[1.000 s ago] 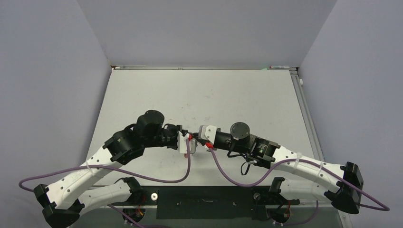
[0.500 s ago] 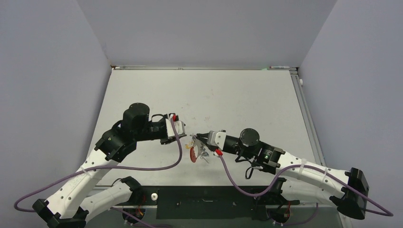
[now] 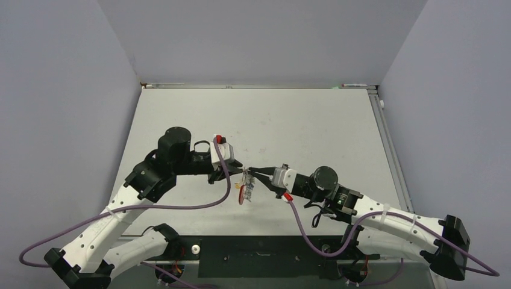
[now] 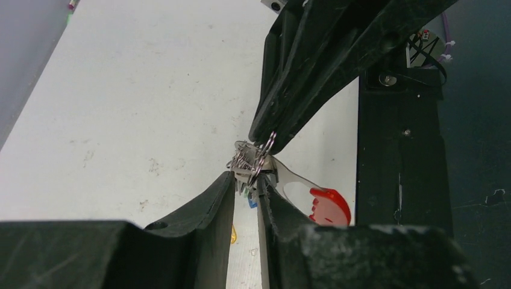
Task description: Remove the keys from the keyring
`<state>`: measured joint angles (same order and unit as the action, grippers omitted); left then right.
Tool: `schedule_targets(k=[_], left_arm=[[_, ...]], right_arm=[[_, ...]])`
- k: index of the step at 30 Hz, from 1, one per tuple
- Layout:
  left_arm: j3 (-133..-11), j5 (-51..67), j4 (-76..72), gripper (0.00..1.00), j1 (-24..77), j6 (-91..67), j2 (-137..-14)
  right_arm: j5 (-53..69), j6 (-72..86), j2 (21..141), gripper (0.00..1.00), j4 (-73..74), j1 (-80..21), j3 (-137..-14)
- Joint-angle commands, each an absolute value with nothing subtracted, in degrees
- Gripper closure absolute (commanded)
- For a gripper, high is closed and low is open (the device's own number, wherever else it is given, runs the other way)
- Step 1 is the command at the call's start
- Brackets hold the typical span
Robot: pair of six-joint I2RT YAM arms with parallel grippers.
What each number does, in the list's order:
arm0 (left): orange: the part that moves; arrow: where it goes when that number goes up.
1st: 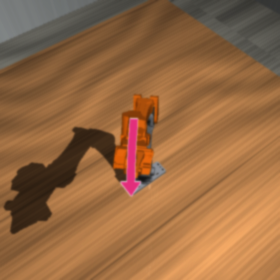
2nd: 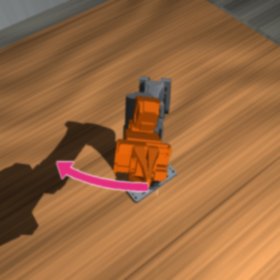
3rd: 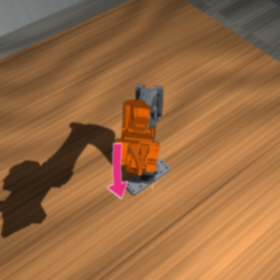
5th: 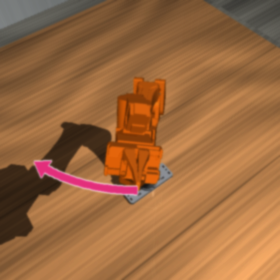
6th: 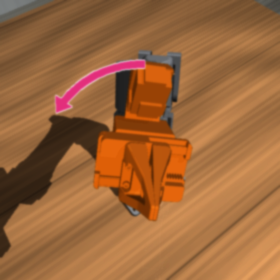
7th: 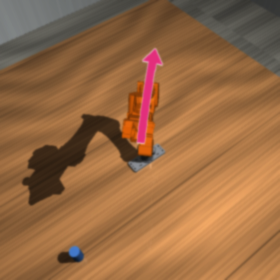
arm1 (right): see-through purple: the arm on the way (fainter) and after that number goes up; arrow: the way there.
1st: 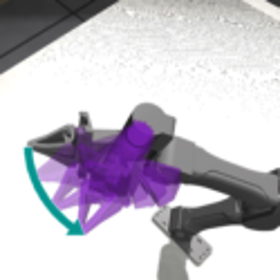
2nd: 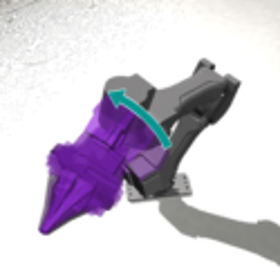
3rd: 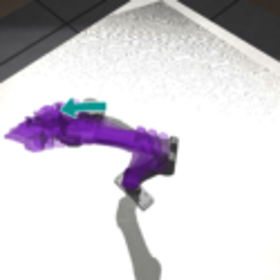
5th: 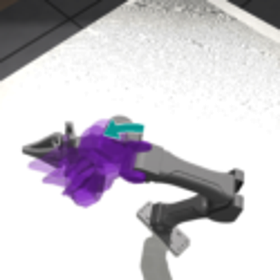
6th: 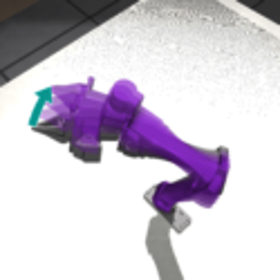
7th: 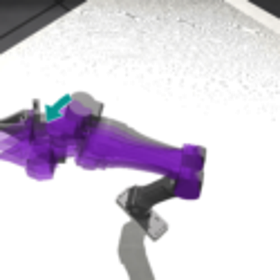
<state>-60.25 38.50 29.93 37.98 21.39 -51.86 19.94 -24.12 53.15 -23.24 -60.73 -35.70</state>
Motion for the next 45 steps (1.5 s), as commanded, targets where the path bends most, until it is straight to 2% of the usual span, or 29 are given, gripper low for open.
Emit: schedule_targets(k=[1, 4, 13, 14, 17, 19, 31, 36, 42, 45], left_arm=[[-62.1, 40.5, 28.1, 0.87, 36.5, 18.0, -53.2], [-62.6, 41.4, 28.4, 1.0, 35.3, 17.7, -54.1], [-62.8, 47.8, 29.9, 1.0, 34.3, 20.2, -54.9], [-63.1, 48.8, 31.3, 0.97, 33.9, 21.9, -54.4], [-62.1, 50.9, 32.3, 0.76, 31.2, 24.9, -51.3], [-60.8, 52.1, 31.3, 0.7, 30.0, 25.7, -49.1], [-58.3, 56.8, 19.5, 0.65, 30.4, 20.2, -49.6], [-58.2, 57.7, 19.2, 0.67, 30.8, 19.3, -51.1], [-58.7, 59.1, 20.7, 0.81, 30.8, 19.3, -50.9], [-59.4, 60.2, 22.9, 0.82, 30.9, 20.0, -50.8]], right_arm=[[22.9, -22.7, 50.2, 0.95, -33.6, -60.5, -35.2], [24.1, -22.8, 49.4, 0.95, -35.1, -60.5, -34.4], [25.0, -23.2, 49.2, 0.95, -37.3, -60.5, -33.4], [24.8, -23.1, 49.1, 0.95, -37.0, -60.5, -33.4], [24.4, -23.2, 48.4, 0.95, -35.6, -60.5, -33.4], [24.4, -22.9, 48.2, 0.95, -35.0, -60.5, -33.1], [26.1, -22.5, 49.4, 0.95, -36.3, -60.5, -33.1], [26.3, -22.4, 49.6, 0.95, -36.3, -60.4, -33.4], [26.3, -22.5, 49.6, 0.95, -36.0, -60.3, -33.4], [26.1, -22.1, 49.6, 0.95, -36.0, -60.2, -33.4]])
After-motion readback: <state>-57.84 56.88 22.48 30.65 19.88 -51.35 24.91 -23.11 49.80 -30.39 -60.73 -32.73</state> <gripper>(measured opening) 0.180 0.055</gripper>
